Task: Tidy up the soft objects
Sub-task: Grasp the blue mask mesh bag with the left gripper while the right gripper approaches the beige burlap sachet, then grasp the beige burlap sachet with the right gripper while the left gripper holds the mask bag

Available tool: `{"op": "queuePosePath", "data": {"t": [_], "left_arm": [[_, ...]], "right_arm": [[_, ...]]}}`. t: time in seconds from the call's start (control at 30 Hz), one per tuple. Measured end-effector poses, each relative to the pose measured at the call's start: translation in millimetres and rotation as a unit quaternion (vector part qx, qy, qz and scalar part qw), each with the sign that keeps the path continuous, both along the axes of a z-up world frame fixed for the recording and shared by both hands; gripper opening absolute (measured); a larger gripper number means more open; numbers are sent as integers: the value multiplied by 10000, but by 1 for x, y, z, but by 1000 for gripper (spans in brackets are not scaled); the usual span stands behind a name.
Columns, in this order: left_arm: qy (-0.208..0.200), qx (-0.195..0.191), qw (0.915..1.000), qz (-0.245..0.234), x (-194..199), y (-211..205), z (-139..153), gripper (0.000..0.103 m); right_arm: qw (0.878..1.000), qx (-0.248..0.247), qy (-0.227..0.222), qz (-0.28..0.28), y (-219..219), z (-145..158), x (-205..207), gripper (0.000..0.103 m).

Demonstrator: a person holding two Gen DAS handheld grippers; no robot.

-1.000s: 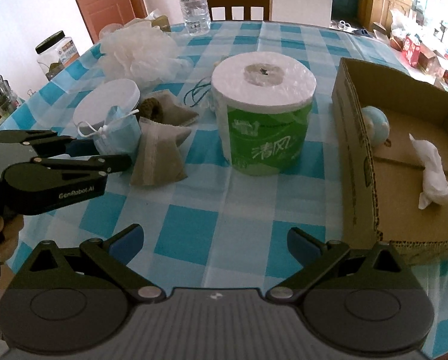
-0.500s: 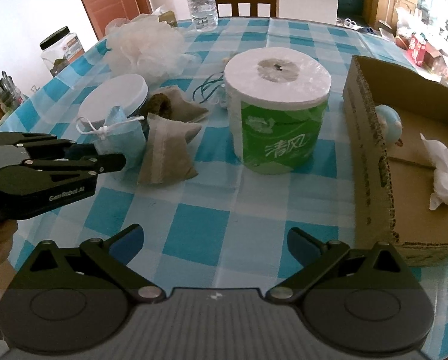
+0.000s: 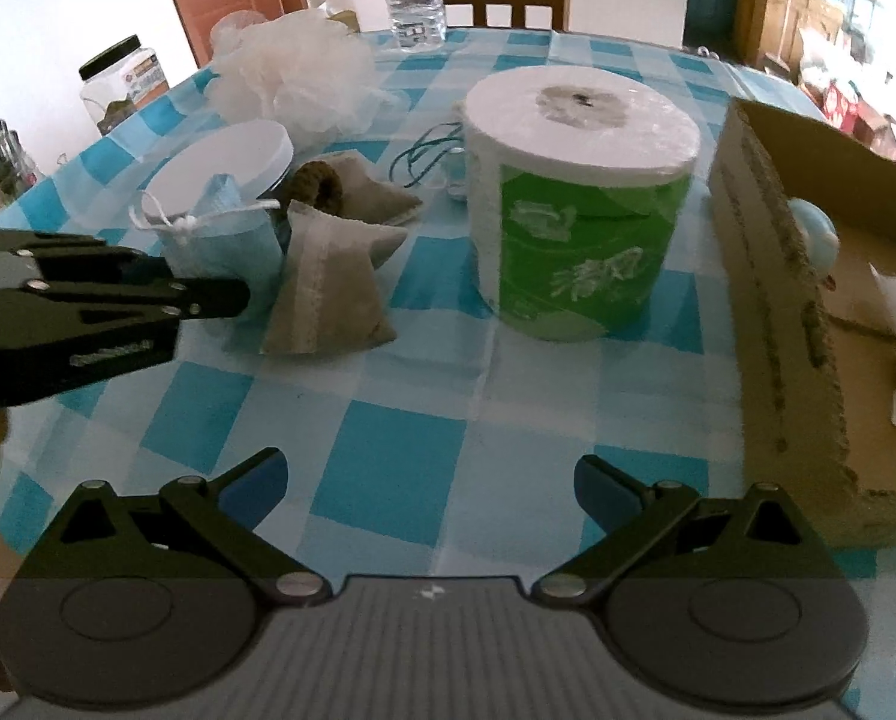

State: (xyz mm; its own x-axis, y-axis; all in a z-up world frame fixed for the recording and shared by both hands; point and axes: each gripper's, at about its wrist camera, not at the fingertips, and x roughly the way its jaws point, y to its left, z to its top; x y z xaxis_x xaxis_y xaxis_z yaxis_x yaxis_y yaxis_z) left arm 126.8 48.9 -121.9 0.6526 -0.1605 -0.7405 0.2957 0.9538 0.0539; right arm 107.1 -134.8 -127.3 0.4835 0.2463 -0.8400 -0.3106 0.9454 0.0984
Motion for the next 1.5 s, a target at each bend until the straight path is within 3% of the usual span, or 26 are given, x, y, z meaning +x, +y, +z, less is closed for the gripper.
{"op": "queuePosePath", "data": {"t": [0.63,1.0,1.33,1.5], "left_arm": [[195,-23,9991,379,-23,42,11,19],[259,-91,9987,429,-24,52,8,19],[268,-89,9989,382,-22,53,6,19],[286,-75,9989,369,-22,53,5,19]], "right_arm": [[9956,-112,-879,317,65,-29,37,86],[9951,-25,-944,295,82,-30,54,83],[9964,-14,-837,-164,82,-30,70,83],[9954,-224,-897,-246,86,-29,70,61]]}}
